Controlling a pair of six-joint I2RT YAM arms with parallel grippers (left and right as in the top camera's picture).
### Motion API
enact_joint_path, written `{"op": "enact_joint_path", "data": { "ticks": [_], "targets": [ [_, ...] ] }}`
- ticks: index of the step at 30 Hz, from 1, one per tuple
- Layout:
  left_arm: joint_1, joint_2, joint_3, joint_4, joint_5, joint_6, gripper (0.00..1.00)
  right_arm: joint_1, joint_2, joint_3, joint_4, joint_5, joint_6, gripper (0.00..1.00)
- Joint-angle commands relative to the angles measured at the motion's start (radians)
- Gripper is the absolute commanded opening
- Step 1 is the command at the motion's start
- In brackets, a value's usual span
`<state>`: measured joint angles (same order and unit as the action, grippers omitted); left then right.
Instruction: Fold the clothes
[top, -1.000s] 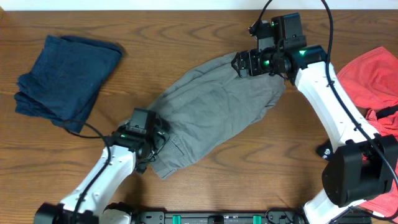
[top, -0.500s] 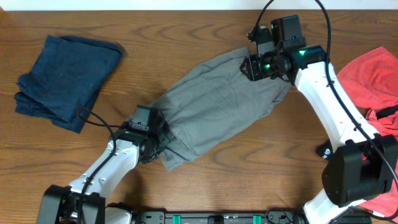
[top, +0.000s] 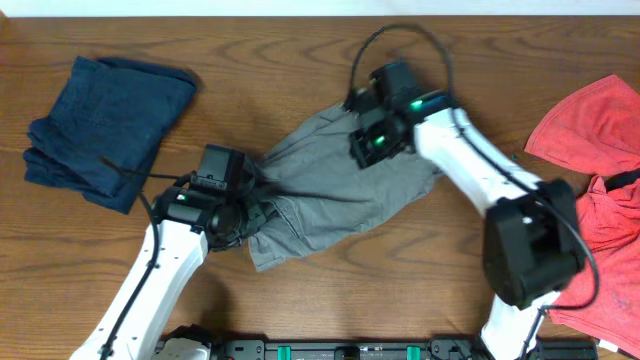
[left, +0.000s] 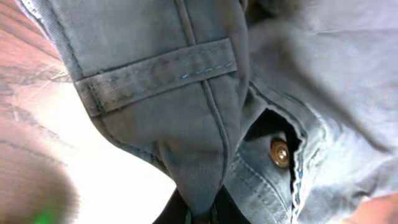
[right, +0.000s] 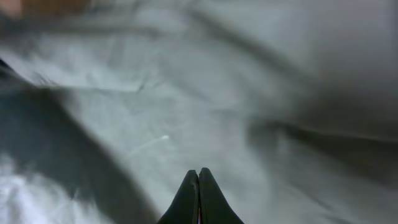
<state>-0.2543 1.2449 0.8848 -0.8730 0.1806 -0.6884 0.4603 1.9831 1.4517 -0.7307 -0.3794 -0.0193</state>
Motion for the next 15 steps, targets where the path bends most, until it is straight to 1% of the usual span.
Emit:
{"op": "enact_joint_path", "data": {
  "ticks": [1, 3, 5, 10, 13, 15],
  "targets": [
    [0.003, -0.038, 0.082, -0.041, 0.001, 0.048, 0.06, 0.075, 0.071, -0.041, 0.031, -0.032, 0.01, 0.01],
    [0.003, -0.054, 0.138, -0.078, -0.022, 0.064, 0.06, 0.119, 0.12, -0.055, 0.061, -0.035, 0.064, 0.01],
    [0.003, -0.066, 0.183, -0.103, -0.041, 0.068, 0.06, 0.153, 0.157, -0.056, 0.079, -0.06, 0.087, 0.01],
    [0.003, -0.082, 0.269, -0.106, -0.067, 0.068, 0.06, 0.261, 0.211, -0.056, 0.158, -0.145, 0.139, 0.01],
    [0.003, -0.082, 0.281, -0.098, -0.077, 0.068, 0.06, 0.304, 0.205, -0.05, 0.19, -0.123, 0.14, 0.02],
    [0.003, -0.082, 0.281, -0.103, -0.077, 0.069, 0.06, 0.311, 0.188, -0.036, 0.179, -0.075, 0.163, 0.04]
  ]
}}
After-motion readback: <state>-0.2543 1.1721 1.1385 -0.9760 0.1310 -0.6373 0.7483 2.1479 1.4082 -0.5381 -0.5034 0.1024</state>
